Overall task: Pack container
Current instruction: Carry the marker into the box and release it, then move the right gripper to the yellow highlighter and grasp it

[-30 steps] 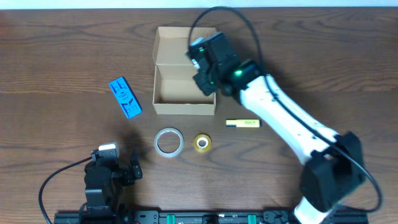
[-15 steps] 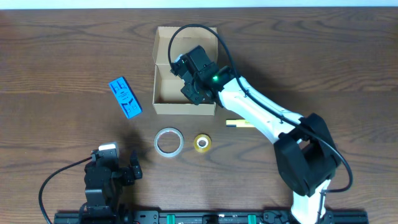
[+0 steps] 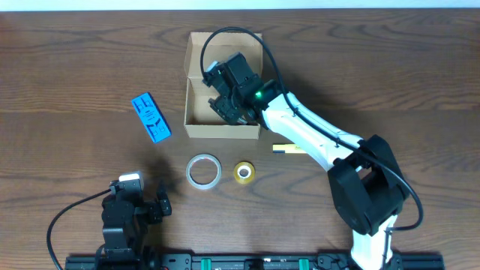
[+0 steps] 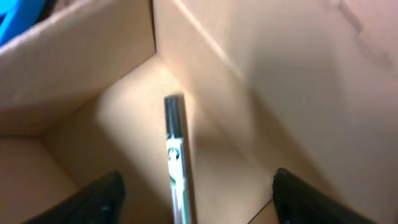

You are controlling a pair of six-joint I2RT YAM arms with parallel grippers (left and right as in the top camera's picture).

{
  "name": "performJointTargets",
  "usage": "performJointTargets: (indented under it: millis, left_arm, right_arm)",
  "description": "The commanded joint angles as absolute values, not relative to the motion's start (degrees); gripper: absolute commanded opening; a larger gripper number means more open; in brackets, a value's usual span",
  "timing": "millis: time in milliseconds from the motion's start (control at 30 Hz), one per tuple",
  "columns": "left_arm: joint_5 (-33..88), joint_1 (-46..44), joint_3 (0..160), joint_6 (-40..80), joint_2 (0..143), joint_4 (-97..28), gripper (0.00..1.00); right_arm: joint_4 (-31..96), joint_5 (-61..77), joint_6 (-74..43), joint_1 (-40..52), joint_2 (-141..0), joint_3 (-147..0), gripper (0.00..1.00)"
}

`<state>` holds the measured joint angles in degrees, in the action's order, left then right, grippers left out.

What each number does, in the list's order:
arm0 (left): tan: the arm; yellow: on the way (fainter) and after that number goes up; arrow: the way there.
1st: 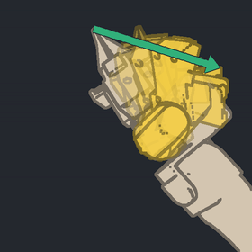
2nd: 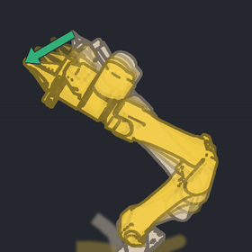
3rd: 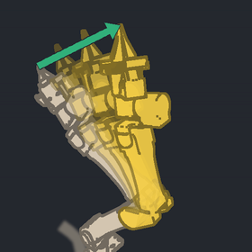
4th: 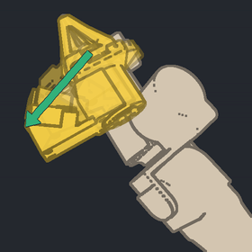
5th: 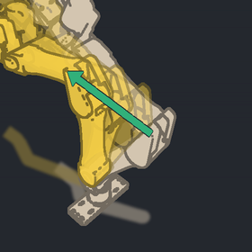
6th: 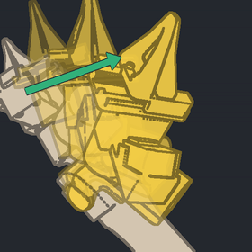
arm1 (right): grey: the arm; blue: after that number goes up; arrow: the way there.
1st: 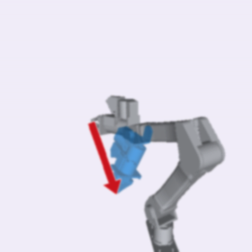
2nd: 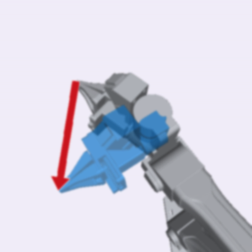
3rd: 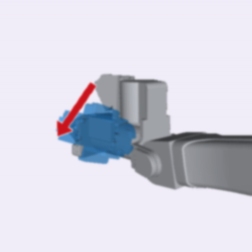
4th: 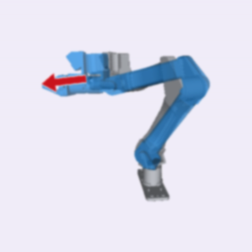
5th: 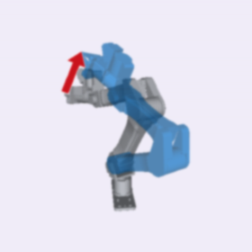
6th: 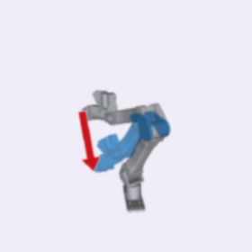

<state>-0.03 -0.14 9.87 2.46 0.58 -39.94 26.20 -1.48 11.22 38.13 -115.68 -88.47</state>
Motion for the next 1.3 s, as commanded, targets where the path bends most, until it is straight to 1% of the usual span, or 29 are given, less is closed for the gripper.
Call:
performJointTargets:
  millis: [0, 67, 200, 333, 433, 533, 633, 800, 900, 1033, 1267]
  left_arm:
    - [-0.6, -0.4, 9.1, 1.3, 0.2, -40.1, 0.95]
    - [-0.6, -0.4, 9.1, 1.3, 0.2, -40.1, 0.95]
    - [-0.6, -0.4, 9.1, 1.2, 0.2, -40.1, 0.95]
    - [-0.6, -0.4, 9.1, 1.3, 0.2, -40.1, 0.95]
    - [-0.6, -0.4, 9.1, 1.3, 0.2, -40.1, 0.95]
    - [-0.6, -0.4, 9.1, 1.3, 0.2, -40.1, 0.95]
    - [-0.6, -0.4, 9.1, 1.3, 0.2, -40.1, 0.95]
    - [-0.6, -0.4, 9.1, 1.3, 0.2, -40.1, 0.95]
    - [-0.6, -0.4, 9.1, 1.3, 0.2, -40.1, 0.95]
    - [-0.6, -0.4, 9.1, 1.3, 0.2, -40.1, 0.96]
    - [-0.6, -0.4, 9.1, 1.3, 0.2, -40.1, 0.95]
  right_arm:
    - [26.7, -3.1, 7.8, 38.8, -113.8, -90.1, 0.86]
    - [28.2, -2.5, 6.7, 38.7, -111.5, -90.2, 0.99]
    - [34.5, -1.9, 6.9, 37.7, -106.5, -90.2, 0.99]
    - [44.4, -0.8, 10.8, 35.6, -100.7, -89.6, 0.94]
    - [49.1, -0.7, 13.0, 33.6, -95.8, -87.0, 0.93]
    - [51.2, 0.9, 15.1, 31.6, -89.8, -82.4, 0.93]
    - [51.9, 3.7, 17.3, 29.7, -82.2, -74.9, 0.95]
    - [51.2, 5.0, 17.3, 28.9, -76.7, -64.2, 0.96]
    - [49.6, 5.0, 17.1, 28.9, -76.9, -59.5, 0.95]
    - [45.1, 4.6, 17.2, 28.8, -77.9, -54.5, 0.99]
    - [37.5, 4.4, 17.2, 26.5, -82.0, -49.4, 0.99]
